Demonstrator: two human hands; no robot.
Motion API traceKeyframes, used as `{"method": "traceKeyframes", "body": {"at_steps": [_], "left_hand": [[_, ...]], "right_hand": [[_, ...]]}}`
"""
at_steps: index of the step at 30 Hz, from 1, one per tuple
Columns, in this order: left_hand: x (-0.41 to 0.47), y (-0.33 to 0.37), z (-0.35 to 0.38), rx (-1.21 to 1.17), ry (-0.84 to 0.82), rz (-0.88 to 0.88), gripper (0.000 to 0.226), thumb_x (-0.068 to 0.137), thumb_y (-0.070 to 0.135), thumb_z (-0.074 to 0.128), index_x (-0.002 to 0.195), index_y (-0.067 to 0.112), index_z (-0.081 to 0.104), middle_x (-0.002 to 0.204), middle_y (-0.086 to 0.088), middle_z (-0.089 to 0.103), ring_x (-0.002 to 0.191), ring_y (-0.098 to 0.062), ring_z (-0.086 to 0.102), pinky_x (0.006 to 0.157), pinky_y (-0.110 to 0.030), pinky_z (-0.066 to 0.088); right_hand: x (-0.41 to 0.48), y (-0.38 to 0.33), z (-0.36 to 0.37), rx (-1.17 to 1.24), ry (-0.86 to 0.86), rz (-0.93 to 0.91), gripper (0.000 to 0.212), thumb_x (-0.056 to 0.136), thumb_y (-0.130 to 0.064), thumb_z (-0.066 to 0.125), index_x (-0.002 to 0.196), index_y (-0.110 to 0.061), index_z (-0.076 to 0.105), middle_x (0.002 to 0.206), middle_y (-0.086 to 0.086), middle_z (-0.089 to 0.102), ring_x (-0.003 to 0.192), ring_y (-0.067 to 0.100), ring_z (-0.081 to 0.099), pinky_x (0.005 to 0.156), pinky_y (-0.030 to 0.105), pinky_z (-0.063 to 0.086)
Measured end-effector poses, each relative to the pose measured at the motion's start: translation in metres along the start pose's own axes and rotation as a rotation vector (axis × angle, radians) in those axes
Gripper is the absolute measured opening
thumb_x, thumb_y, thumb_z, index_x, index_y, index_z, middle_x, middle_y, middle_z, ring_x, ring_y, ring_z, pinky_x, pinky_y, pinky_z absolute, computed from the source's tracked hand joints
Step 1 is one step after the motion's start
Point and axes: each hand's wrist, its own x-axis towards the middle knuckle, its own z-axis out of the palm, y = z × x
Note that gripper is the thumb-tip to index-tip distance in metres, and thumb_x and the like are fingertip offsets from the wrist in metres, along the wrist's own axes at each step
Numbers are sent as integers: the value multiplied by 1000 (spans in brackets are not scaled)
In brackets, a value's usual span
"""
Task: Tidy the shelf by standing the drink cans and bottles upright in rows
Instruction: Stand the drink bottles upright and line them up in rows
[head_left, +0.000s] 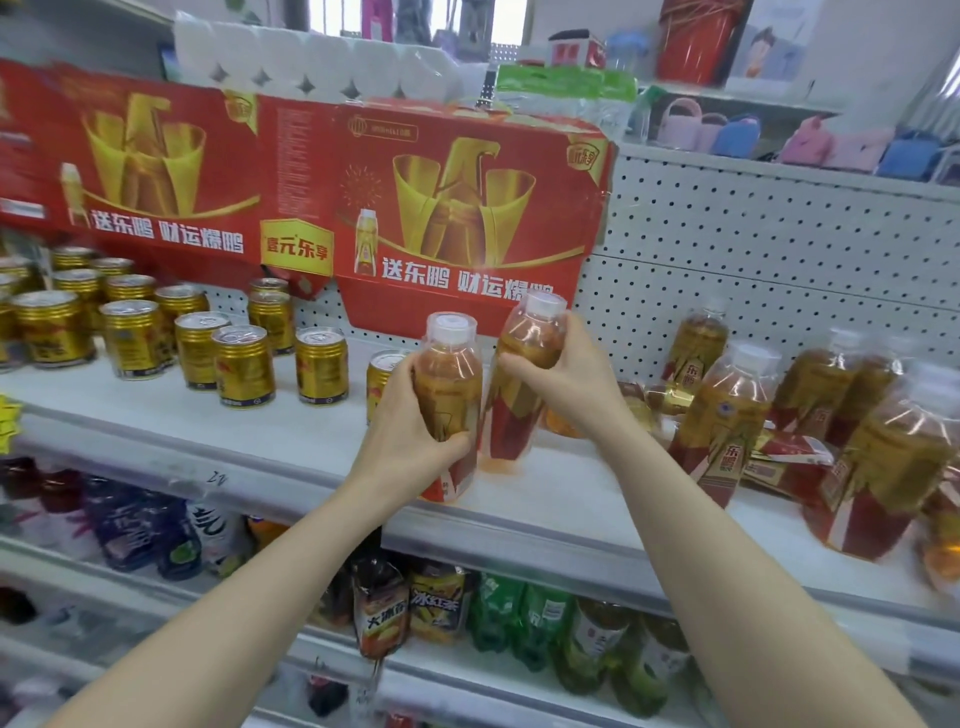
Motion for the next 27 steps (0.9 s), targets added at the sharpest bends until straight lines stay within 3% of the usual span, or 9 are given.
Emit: {"method": "traceKeyframes", "body": {"at_steps": [6,11,16,19,21,23,25,27], "left_hand": [[12,-8,-11,-23,-69,31,88,69,27,84,139,36,32,131,16,49,122,-6,48,102,-32,45],[29,-16,-8,-33,-83,29,91,67,29,86,141,35,33,133,15,49,123,-6,49,104,-38,46],[36,-21,-10,-6,-114,69,93,66,34,87,140,36,30,134,15,47,123,-7,48,104,-39,47],[36,-21,-13,31,-137,118,96,69,35,86,143,38,25,140,15,45,128,-5,44,107,-37,43],[37,-17,-14,50,-131,139,99,70,37,85,146,35,22,143,14,44,131,-7,43,108,-39,42],[40,-12,-14,76,-103,146,103,70,39,83,150,32,19,146,11,42,133,-10,41,108,-42,42],[43,-5,-13,102,-67,156,102,71,38,83,150,30,19,146,8,43,133,-12,42,108,-43,42],[44,0,-10,108,-36,169,99,71,35,83,149,29,22,143,7,46,131,-13,44,106,-43,43]], "right_hand": [[34,-12,40,26,-36,-25,62,71,-46,79,121,-28,46,109,-12,65,99,11,63,88,40,55],[53,-4,56,19,-82,18,65,76,-40,79,131,-32,45,115,-12,63,105,13,60,92,43,54],[57,6,43,16,-237,13,73,83,-46,73,145,-35,37,133,-10,58,117,9,55,94,31,50],[55,19,17,3,-231,64,66,90,-52,62,147,-30,39,127,-5,59,115,13,59,87,28,53],[53,35,2,-227,-117,94,55,96,-46,54,146,-25,41,118,-2,63,106,17,61,77,27,49],[47,54,-3,-570,-141,124,54,95,-46,54,142,-22,43,114,2,64,100,23,60,74,33,45],[40,71,4,-839,-248,156,64,87,-57,59,138,-21,44,126,9,58,108,29,57,78,36,47],[35,86,15,-997,-250,137,69,84,-62,61,136,-19,44,132,14,53,115,33,53,86,39,47]]}}
